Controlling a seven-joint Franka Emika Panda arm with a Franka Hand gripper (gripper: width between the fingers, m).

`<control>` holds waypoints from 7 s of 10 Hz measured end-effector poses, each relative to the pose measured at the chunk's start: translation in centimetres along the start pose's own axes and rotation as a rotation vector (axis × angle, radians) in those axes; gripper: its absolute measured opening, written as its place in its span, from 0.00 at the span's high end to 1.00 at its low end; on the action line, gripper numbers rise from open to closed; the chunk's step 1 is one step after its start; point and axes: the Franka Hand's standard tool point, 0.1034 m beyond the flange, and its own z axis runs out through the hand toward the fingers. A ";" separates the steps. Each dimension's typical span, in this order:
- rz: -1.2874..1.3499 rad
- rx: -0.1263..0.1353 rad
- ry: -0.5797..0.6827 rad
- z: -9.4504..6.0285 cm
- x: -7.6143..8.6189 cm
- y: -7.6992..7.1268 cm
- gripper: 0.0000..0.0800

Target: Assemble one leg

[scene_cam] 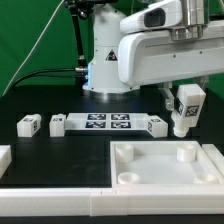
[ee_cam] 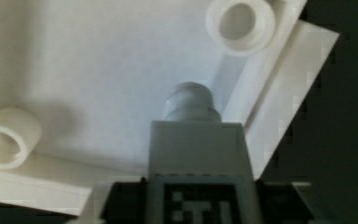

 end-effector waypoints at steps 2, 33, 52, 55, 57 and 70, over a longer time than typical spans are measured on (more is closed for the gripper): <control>-0.021 0.006 0.005 1.4 1.2 1.2 0.64; -0.015 -0.015 0.216 4.1 5.7 -0.6 0.64; -0.039 -0.022 0.227 4.9 4.5 -0.7 0.64; -0.041 -0.021 0.219 5.3 4.1 -0.6 0.63; -0.041 -0.020 0.219 5.4 4.1 -0.6 0.43; -0.038 -0.016 0.174 3.1 4.4 -0.3 0.19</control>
Offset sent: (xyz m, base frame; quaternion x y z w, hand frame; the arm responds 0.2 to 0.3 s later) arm 0.0000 0.0000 0.0000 0.0000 0.0000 0.0000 1.0000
